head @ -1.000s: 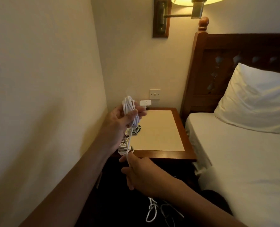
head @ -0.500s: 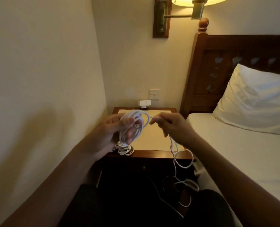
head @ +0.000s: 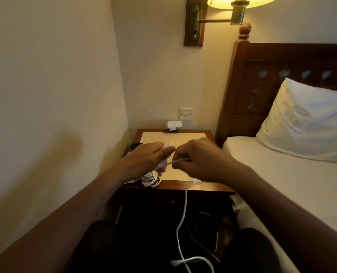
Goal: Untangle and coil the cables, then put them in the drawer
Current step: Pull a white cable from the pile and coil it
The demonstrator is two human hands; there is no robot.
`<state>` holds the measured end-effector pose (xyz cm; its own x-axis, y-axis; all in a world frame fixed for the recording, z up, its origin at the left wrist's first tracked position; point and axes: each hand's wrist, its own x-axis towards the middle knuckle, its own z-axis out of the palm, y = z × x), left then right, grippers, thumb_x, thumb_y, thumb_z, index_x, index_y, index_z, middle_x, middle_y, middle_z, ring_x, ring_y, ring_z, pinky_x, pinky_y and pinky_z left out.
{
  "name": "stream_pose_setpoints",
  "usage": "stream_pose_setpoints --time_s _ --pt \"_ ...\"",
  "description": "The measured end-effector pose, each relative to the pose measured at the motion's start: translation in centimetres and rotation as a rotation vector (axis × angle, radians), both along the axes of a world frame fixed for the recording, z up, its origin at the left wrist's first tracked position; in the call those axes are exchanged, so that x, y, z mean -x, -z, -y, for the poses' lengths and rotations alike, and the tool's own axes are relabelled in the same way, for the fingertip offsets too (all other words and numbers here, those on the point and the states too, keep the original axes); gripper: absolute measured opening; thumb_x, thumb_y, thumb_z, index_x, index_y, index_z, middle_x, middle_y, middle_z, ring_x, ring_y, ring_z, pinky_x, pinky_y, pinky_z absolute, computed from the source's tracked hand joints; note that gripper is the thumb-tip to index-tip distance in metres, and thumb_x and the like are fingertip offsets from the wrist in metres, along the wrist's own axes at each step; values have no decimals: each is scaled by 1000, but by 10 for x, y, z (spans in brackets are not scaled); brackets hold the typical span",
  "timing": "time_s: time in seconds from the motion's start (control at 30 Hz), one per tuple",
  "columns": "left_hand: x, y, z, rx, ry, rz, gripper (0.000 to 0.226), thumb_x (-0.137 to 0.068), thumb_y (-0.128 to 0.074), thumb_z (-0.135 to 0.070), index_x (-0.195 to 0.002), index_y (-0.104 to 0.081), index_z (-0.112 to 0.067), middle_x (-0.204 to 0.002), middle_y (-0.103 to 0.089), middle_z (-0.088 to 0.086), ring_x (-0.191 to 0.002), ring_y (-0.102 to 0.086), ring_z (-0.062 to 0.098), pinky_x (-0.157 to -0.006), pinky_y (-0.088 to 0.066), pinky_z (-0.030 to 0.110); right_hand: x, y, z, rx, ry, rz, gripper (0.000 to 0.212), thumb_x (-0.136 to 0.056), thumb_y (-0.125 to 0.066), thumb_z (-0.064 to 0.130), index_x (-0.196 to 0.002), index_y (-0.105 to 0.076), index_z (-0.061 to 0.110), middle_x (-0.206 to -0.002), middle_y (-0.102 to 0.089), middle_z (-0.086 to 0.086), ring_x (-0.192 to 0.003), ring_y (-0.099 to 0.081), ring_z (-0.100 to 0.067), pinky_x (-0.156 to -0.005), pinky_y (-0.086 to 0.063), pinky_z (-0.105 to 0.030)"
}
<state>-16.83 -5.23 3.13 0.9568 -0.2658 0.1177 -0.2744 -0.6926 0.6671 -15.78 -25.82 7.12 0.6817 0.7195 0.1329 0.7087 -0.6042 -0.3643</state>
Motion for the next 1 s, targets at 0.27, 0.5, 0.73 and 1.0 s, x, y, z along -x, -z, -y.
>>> stream_pose_setpoints --time_s 0.27,0.5,0.73,1.0 --pt "24 -33 -74 276 -83 -2 30 -91 -70 -37 -88 -77 -8 -56 -54 20 -43 -42 18 -46 -32 22 -76 -4 86 -103 173 -41 24 -106 -55 32 -91 -73 34 -89 -72 8 -87 -68 -11 -80 -56 -38" --pt "-1 -42 -92 743 -242 94 51 -91 -68 -41 -71 -57 4 -52 -36 5 -43 -34 19 -47 -29 25 -95 79 138 -254 346 -336 29 -110 -44 22 -99 -70 16 -92 -71 -5 -87 -68 -21 -77 -58 -37" --pt "-14 -52 -106 1009 -427 197 38 -99 -64 -36 -69 -54 -15 -51 -41 1 -45 -39 16 -53 -32 28 -73 168 200 -256 663 -433 34 -106 -51 13 -80 -67 -2 -58 -56 -5 -41 -43 -10 -45 -34 -25" --pt "13 -64 -2 478 -184 81 48 -97 -65 -43 -64 -61 -7 -49 -46 4 -44 -41 19 -52 -38 25 -41 99 116 -24 254 -454 54 -96 -64 25 -148 -49 29 -148 -52 9 -136 -48 -9 -114 -42 -31"
